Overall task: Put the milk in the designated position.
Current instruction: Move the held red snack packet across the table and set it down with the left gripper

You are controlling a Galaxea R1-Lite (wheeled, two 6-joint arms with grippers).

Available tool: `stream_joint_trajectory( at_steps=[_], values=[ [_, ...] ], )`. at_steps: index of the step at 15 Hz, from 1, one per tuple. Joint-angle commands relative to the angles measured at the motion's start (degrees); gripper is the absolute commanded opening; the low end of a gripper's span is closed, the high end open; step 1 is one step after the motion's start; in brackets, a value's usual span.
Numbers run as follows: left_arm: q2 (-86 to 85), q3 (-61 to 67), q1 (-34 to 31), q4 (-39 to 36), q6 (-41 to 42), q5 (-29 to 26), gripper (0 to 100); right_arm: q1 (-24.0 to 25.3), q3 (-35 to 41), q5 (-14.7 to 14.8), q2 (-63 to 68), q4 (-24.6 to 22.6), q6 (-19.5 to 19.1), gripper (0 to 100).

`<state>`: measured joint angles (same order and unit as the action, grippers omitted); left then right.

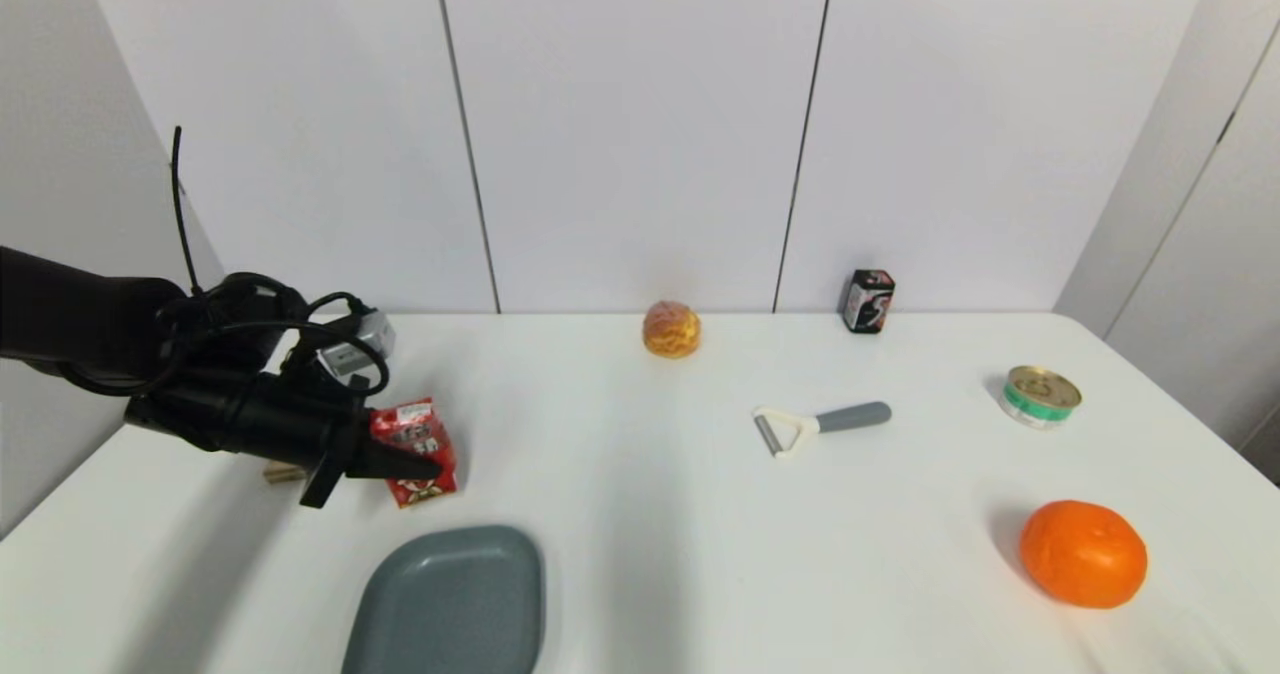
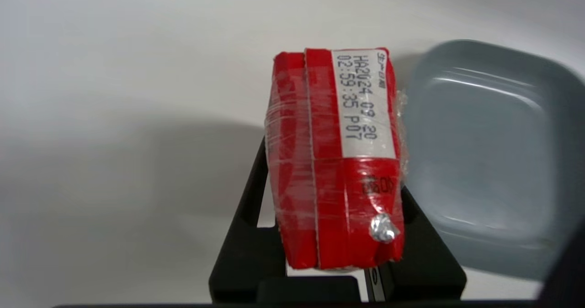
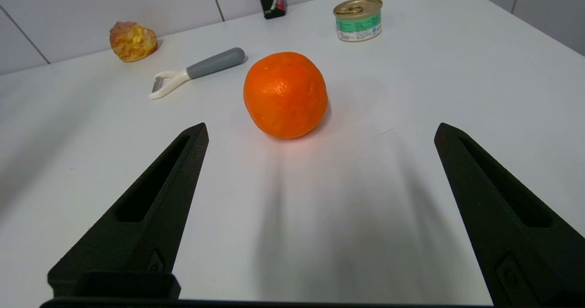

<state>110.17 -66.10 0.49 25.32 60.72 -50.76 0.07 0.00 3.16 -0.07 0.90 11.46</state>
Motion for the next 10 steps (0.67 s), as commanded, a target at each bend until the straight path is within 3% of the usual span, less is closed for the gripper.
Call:
stream_joint_trajectory(
  at_steps=[1,7,8,10],
  values=[
    [3.2,-0.5,1.5,-3.3,-0.4,0.7,0,0.0,0.0,0.0,0.1,0.0,0.1,100],
    [4.4,-2.2,3.8,-4.2,-1.8,1.6,0,0.0,0.0,0.0,0.1,0.0,0.1,100],
    [4.3,-2.3,4.1,-4.2,-2.4,1.8,100,0.0,0.0,0.0,0.1,0.0,0.1,100],
    [4.1,-2.5,4.1,-4.1,-2.8,2.1,100,0.0,0.0,0.0,0.1,0.0,0.0,100]
  ],
)
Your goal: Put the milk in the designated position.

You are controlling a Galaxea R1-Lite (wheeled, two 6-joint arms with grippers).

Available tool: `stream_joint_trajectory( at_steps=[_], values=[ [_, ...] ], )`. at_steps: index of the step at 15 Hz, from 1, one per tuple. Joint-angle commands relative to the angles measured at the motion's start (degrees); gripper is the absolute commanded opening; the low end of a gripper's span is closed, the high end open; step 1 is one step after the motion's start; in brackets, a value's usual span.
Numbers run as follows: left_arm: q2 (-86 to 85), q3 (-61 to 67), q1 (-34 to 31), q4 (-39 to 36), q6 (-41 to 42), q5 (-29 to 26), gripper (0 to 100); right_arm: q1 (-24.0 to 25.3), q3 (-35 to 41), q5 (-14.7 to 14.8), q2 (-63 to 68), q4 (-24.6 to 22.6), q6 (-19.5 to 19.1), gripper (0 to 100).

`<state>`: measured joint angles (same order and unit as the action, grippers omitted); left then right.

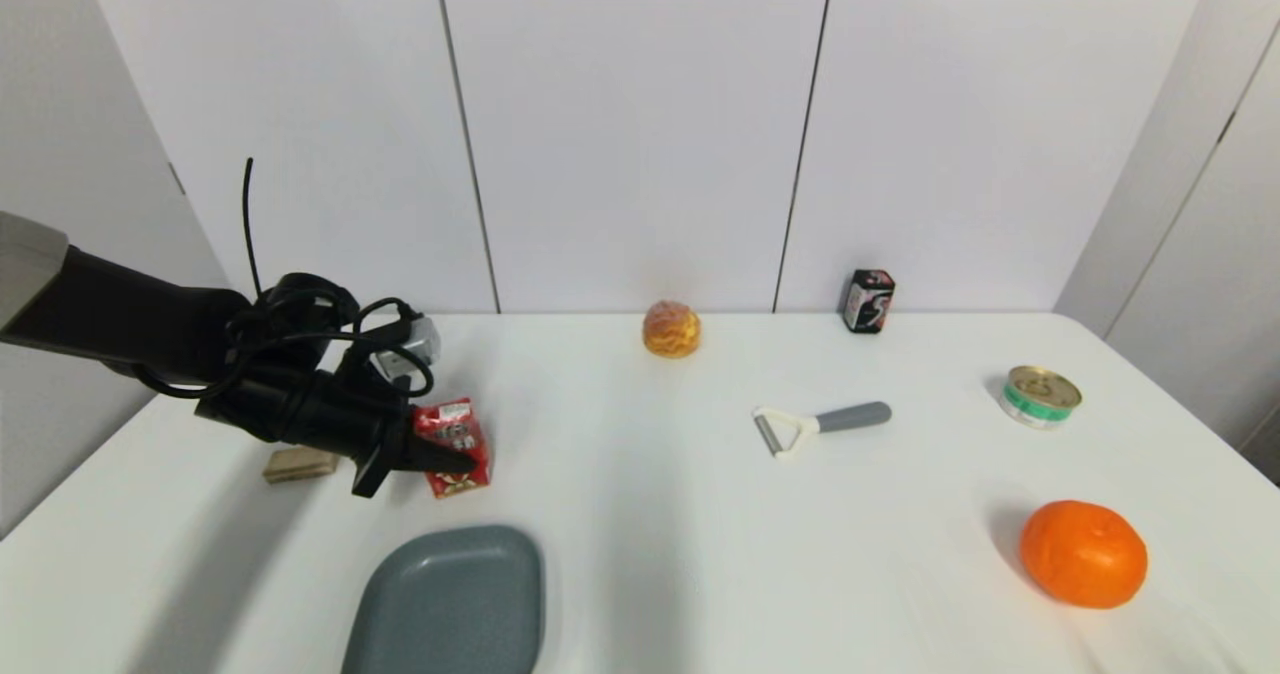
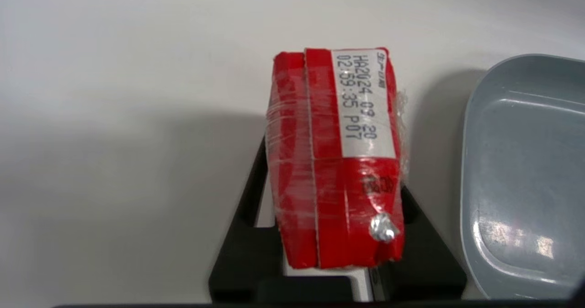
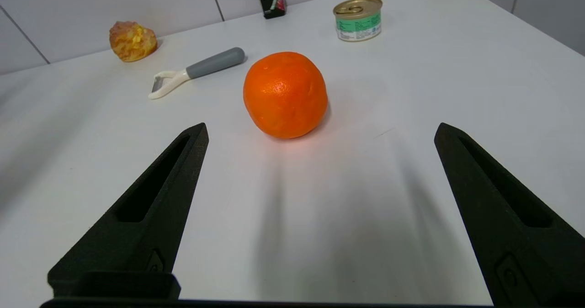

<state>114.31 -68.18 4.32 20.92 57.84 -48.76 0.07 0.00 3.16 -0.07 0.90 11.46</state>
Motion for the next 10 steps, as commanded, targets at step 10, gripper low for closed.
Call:
stream_joint_trajectory(
  at_steps=[10],
  values=[
    [-7.6,1.0,0.3,3.2,-5.9,4.7,100,0.0,0.0,0.0,0.1,0.0,0.1,100]
  ],
)
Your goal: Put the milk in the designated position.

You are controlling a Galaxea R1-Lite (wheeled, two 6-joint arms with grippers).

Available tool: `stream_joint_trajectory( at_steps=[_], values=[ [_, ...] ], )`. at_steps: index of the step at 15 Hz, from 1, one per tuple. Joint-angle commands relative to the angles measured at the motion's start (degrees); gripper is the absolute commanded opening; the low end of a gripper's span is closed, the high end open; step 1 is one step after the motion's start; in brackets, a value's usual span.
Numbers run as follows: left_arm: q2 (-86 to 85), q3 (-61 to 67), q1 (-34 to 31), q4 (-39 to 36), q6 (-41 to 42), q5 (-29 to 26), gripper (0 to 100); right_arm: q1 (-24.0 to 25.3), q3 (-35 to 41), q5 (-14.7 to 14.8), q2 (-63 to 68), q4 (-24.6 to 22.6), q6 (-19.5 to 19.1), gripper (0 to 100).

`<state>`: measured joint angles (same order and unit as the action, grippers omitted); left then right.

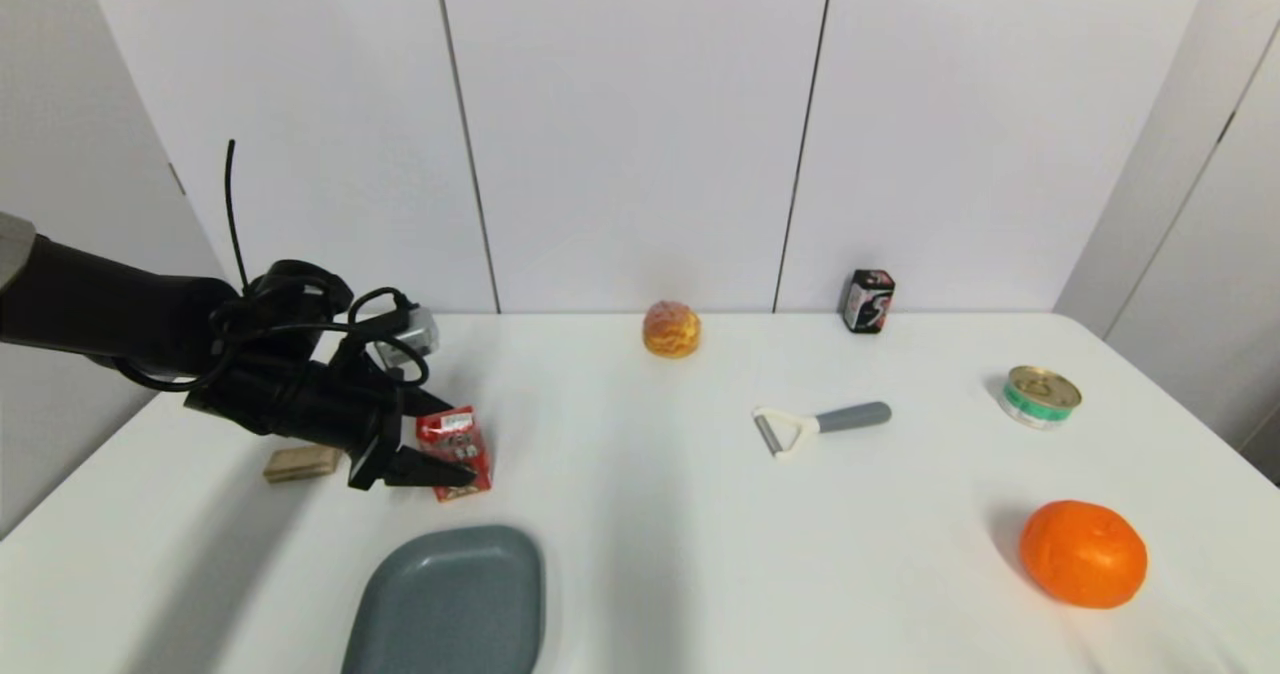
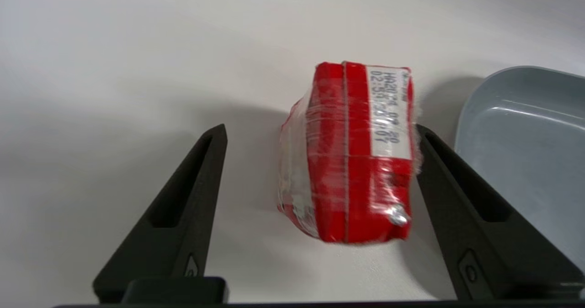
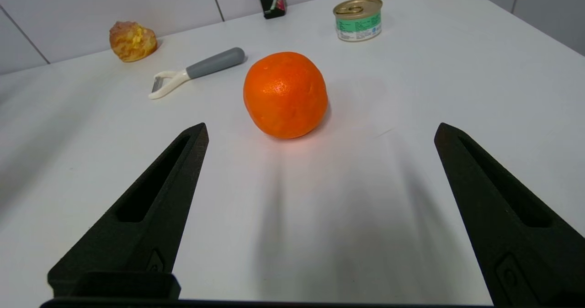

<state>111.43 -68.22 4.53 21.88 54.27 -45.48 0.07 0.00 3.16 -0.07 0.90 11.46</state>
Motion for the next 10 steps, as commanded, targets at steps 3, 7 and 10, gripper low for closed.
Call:
stream_joint_trajectory(
  at_steps=[3,7,10],
  values=[
    [-14.1,6.0,-0.1,5.4,-8.9,2.0,100,0.0,0.0,0.0,0.1,0.0,0.1,100],
    [-32.1,14.9,0.0,5.0,-23.4,9.6,100,0.0,0.0,0.0,0.1,0.0,0.1,100],
    [-47.2,21.5,-0.1,3.6,-35.1,16.4,100,0.0,0.0,0.0,0.1,0.1,0.1,100]
  ],
)
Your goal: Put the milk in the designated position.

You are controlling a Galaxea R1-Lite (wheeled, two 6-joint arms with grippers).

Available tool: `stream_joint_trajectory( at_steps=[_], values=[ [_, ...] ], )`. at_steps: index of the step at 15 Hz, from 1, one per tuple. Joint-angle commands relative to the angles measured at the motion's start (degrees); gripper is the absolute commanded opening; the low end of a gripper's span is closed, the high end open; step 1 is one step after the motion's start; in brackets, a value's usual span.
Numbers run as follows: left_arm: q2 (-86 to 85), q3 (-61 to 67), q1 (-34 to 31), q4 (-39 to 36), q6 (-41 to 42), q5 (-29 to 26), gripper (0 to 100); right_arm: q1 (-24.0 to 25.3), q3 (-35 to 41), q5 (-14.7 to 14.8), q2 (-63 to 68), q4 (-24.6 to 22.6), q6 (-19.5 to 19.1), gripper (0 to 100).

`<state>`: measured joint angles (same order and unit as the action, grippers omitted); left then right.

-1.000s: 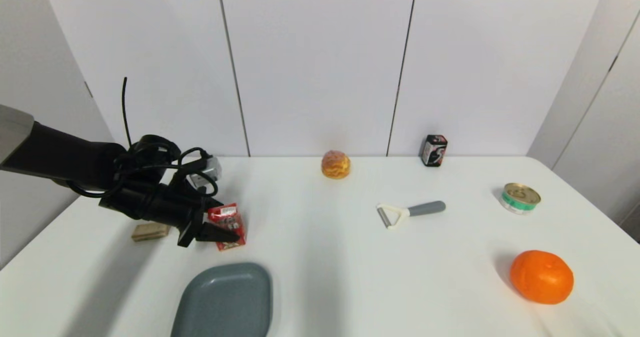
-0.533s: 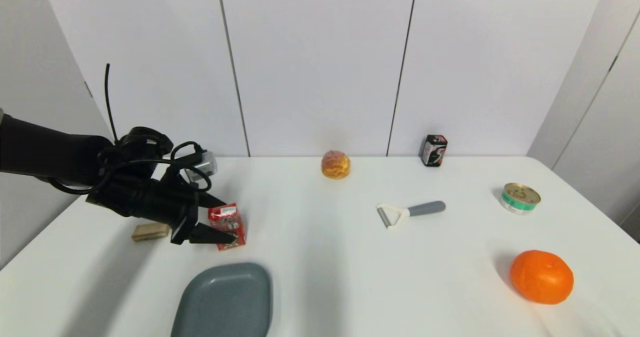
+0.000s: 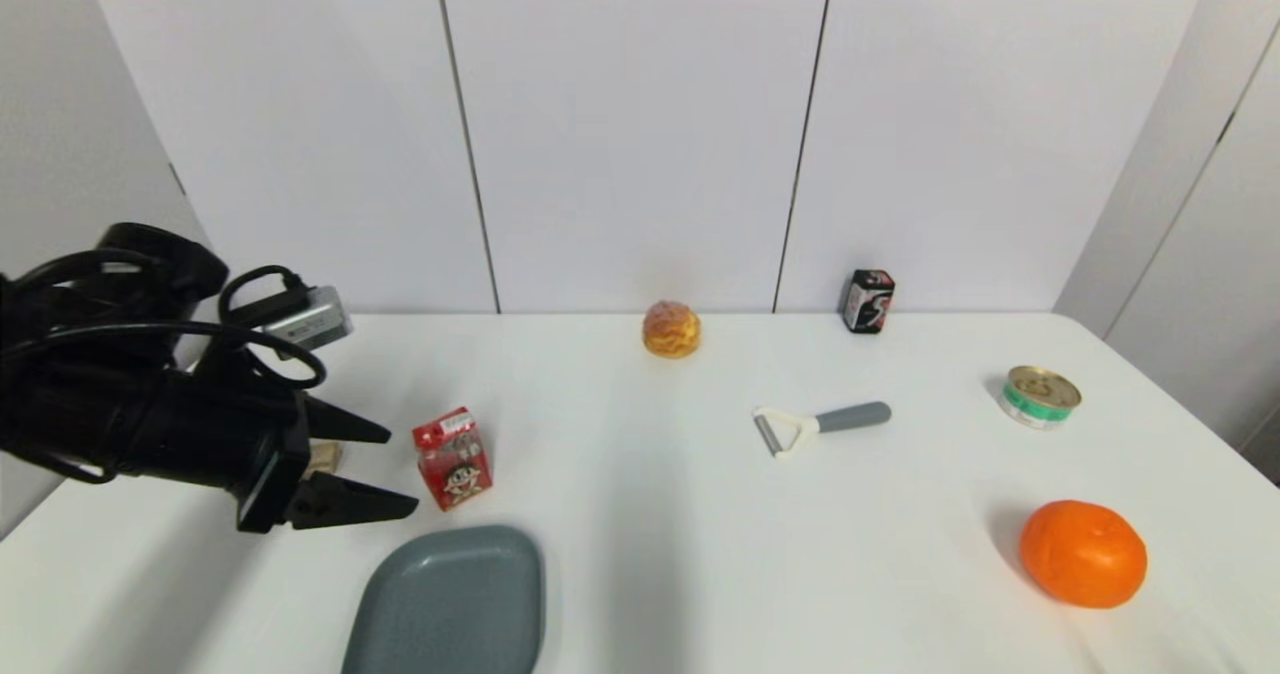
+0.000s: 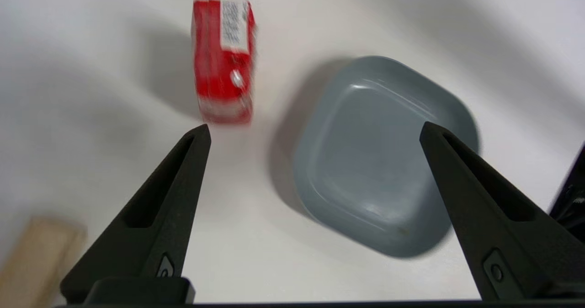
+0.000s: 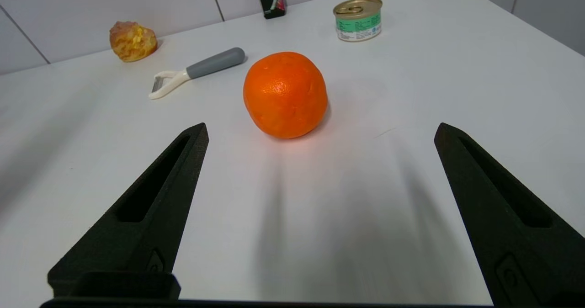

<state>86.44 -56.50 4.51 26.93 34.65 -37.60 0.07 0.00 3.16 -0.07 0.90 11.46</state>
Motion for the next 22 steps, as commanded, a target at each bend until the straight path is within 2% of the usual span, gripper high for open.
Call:
stream_joint_trajectory(
  at_steps=[1,3,5,9,10,12,13,15,16,18,20,21,22],
  values=[
    [-25.8,12.8,-0.3,-4.2,-18.1,9.8,100,0.0,0.0,0.0,0.1,0.0,0.1,100],
    [-32.2,19.6,-0.6,-11.7,-21.3,15.4,100,0.0,0.0,0.0,0.1,0.0,0.1,100],
    [-40.6,27.4,-0.6,-19.5,-23.7,23.3,100,0.0,0.0,0.0,0.1,0.0,0.1,100],
    [-60.1,35.4,-0.6,-20.4,-23.7,36.5,100,0.0,0.0,0.0,0.1,0.0,0.1,100],
    [-64.1,37.6,-0.7,-20.4,-23.7,38.4,100,0.0,0.0,0.0,0.1,0.0,0.1,100],
    [-70.7,43.6,-0.8,-21.0,-24.3,39.2,100,0.0,0.0,0.0,0.1,0.0,0.0,100],
    [-70.5,46.6,-0.8,-24.1,-24.3,39.2,100,0.0,0.0,0.0,0.1,0.0,0.1,100],
    [-70.5,54.5,-0.9,-35.1,-24.8,39.2,100,0.0,0.0,0.0,0.1,0.0,0.0,100],
    [-71.7,56.5,-2.6,-37.6,-24.3,38.9,100,0.0,0.0,0.0,0.1,0.0,0.1,100],
    [-79.1,56.5,-4.4,-30.6,-23.6,38.3,100,0.0,0.0,0.0,0.1,0.0,0.1,100],
    [-83.6,56.5,-4.6,-28.5,-24.6,35.3,100,0.0,0.0,0.0,0.1,0.0,0.1,100],
    [-86.9,56.2,-4.6,-26.1,-26.2,35.2,100,0.0,0.0,0.0,0.1,0.0,0.0,100],
    [-86.4,56.5,-4.6,-27.3,-28.4,36.1,100,0.0,0.0,0.0,0.1,0.0,0.1,100]
  ],
)
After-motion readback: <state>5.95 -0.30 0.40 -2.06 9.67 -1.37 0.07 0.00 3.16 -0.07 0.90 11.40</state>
